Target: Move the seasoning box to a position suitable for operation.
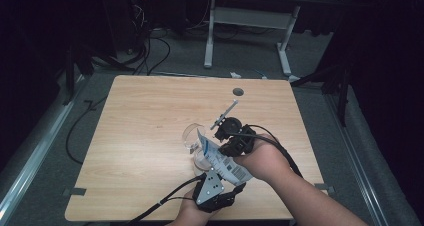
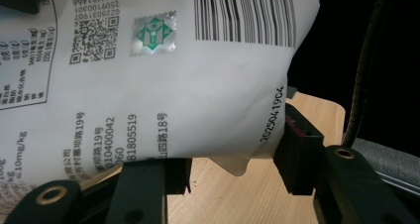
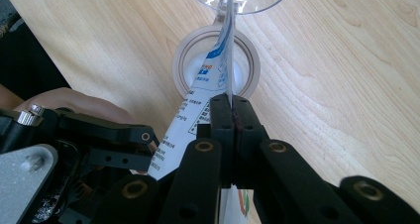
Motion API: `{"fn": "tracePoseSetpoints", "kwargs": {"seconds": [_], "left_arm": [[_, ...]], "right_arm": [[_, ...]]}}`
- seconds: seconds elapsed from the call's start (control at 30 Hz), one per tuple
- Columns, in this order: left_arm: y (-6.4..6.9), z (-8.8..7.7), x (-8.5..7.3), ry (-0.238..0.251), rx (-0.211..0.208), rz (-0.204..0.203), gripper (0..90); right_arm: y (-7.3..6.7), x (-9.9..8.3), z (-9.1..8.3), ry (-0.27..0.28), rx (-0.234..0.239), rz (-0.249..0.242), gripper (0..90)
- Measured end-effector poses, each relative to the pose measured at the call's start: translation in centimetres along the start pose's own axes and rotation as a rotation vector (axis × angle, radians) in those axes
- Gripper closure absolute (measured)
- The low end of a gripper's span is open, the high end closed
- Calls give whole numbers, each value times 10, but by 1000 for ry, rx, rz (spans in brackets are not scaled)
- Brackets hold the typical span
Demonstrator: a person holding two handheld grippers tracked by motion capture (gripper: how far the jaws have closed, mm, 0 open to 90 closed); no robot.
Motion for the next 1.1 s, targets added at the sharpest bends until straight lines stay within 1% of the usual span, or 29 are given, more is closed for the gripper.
{"fn": "tracePoseSetpoints", "kwargs": {"seconds": [0.1, 1.1], "left_arm": [[0, 0, 0, 0, 0, 0, 551], [0, 0, 1, 4, -1, -1, 554]], "right_arm": [[0, 0, 0, -3, -1, 6, 900], [1, 1, 2, -5, 3, -4, 900]]}}
Point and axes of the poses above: each handheld gripper's, and its own axes: z roughly forward along the jaws, x roughly out of its top, y roughly to its right, the point moved 6 cm from there along z, roughly forward along the jaws, and after that the axes turned 9 degrees about x, right-handed, at the moved point
